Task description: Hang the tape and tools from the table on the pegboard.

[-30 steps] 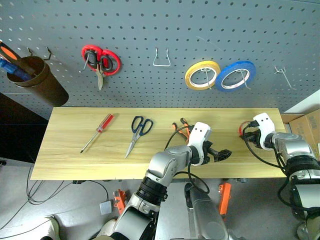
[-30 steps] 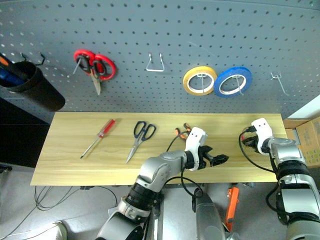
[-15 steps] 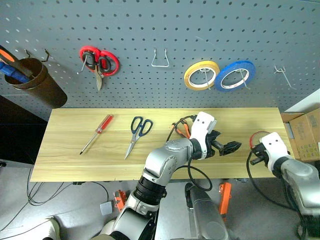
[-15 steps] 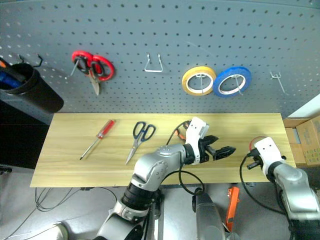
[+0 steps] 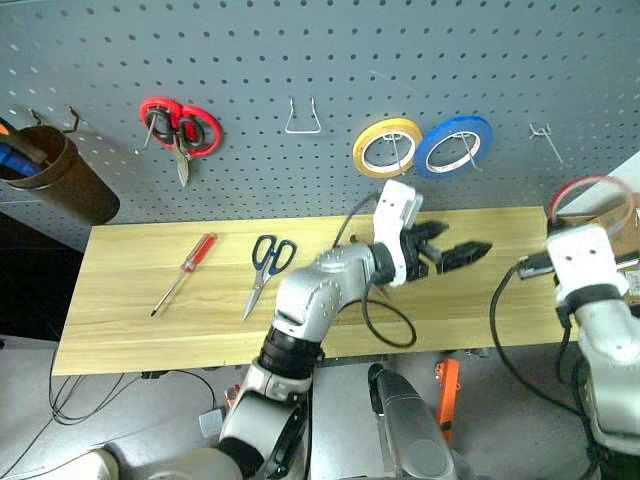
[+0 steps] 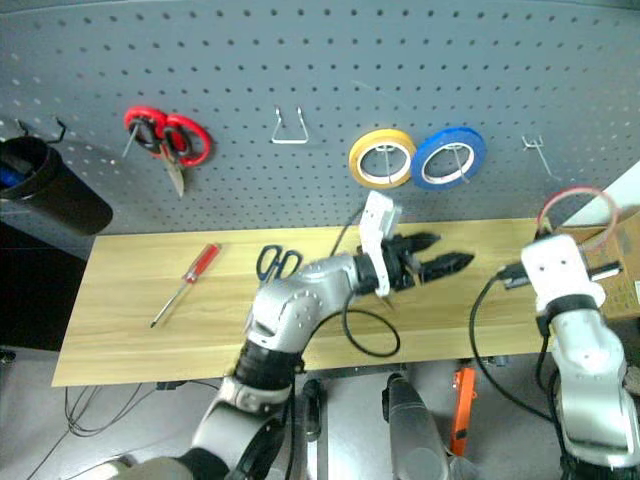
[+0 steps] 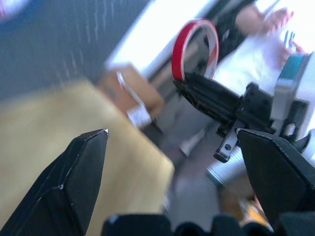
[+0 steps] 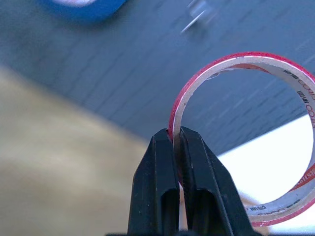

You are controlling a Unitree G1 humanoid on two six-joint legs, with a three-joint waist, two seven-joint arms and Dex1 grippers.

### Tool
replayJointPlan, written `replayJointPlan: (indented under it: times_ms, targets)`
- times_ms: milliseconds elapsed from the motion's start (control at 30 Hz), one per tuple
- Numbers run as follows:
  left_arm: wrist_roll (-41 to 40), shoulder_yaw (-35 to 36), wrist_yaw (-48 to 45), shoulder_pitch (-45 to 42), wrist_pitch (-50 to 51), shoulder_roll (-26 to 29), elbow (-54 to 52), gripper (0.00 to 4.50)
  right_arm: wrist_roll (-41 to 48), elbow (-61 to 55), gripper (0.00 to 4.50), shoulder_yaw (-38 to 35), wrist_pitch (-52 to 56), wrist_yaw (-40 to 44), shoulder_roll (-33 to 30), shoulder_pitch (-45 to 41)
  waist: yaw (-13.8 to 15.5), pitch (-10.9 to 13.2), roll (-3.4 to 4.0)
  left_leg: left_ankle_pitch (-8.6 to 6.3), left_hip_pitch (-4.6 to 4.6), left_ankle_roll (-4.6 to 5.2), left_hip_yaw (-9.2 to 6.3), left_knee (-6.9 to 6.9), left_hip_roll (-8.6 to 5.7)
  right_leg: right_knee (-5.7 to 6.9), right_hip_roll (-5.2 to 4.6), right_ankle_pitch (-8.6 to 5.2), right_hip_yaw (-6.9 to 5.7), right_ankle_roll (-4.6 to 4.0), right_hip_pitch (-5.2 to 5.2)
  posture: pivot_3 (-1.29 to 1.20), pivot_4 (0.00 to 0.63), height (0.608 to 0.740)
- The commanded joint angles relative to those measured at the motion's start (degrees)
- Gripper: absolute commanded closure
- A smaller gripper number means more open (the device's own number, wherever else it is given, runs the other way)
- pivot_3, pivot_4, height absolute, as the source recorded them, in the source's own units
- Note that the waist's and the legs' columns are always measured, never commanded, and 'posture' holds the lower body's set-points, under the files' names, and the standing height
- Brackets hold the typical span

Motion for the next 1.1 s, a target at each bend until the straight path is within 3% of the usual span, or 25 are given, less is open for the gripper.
replayJointPlan:
  times_ms: [33,333,767,1100]
  targets:
    - [-0.89,-0.12,-1.78,-3.46,-3.85,-4.37,3.8,0.0,1.97,7.54,4.48,-2.35,-6.45,-0.1,-1.76,-4.51,0.05,-0.01,0.01,0.0,-0.01,0.0,0.01,0.0,-0.01,0.0,-0.01,-0.01,0.01,0.0,0.0,-0.19,0.34,0.74]
    - [-0.79,0.38,-1.77,-5.72,-7.75,-4.21,7.95,0.0,3.56,17.3,4.48,-0.83,-13.89,0.76,-3.87,-12.36,0.06,-0.01,0.02,-0.01,-0.07,0.02,0.0,0.04,-0.01,0.13,-0.03,0.02,-0.01,-0.02,-0.07,-0.17,0.338,0.74]
    - [-1.3,0.67,-1.18,-5.06,-7.0,-3.16,6.9,0.0,3.08,3.85,4.48,-0.28,-6.34,-0.31,1.89,-3.76,0.27,-0.02,0.04,0.01,0.0,0.02,-0.01,0.15,-0.01,0.4,-0.03,0.03,0.02,0.0,-0.06,-0.17,0.337,0.74]
    - [-1.64,0.59,-1.34,-5.61,-6.97,-3.54,7.23,0.0,2.6,2.37,4.48,0.72,-4.49,0.11,2.11,-4.95,0.12,-0.02,0.04,0.03,0.16,0.0,0.05,0.2,-0.03,0.7,-0.02,0.02,0.11,0.01,-0.07,-0.17,0.335,0.74]
